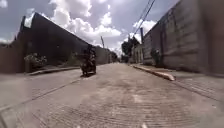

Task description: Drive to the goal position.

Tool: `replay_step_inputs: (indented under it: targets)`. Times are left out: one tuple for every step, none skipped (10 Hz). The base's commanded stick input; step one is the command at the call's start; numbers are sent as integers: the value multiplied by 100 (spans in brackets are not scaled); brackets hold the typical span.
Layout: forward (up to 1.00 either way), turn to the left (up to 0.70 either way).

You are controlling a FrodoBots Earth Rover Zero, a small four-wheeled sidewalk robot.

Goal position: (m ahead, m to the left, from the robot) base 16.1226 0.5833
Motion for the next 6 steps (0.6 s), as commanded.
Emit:
replay_step_inputs:
  targets:
    - [85, 0]
    - [85, 0]
    - [85, 0]
    - [85, 0]
    - [85, 0]
    - [85, 0]
